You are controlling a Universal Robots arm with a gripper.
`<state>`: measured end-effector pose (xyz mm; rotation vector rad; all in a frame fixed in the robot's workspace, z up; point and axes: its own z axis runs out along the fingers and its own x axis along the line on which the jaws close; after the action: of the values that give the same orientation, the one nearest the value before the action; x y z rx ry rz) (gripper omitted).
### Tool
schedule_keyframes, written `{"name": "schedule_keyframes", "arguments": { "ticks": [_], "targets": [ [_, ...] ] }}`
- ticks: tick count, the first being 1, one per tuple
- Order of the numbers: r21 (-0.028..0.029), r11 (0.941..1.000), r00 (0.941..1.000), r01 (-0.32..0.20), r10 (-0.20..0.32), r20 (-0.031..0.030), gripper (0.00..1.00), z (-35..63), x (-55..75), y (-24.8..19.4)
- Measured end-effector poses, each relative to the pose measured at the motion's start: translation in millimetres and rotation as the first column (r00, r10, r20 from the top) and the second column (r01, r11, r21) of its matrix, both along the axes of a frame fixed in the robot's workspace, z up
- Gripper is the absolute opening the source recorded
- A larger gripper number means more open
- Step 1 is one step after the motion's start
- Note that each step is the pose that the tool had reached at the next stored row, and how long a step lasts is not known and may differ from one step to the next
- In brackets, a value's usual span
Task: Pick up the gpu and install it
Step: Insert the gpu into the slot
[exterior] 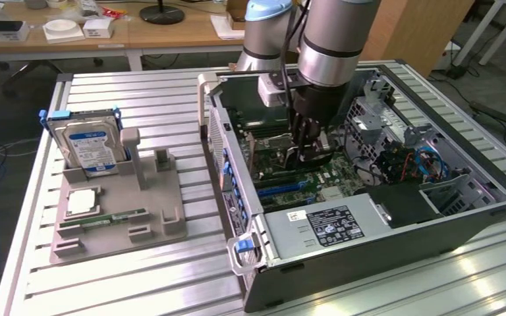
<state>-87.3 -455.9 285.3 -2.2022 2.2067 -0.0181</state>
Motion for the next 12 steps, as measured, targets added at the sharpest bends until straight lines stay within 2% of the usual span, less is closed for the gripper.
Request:
{"name": "schedule_keyframes", "arguments": {
  "ticks": [12],
  "targets": [
    [0.0000, 1.0000, 1.0000, 0.000, 0.000, 0.0000, 0.27, -8.9, -0.9, 0.0]
  ]
}}
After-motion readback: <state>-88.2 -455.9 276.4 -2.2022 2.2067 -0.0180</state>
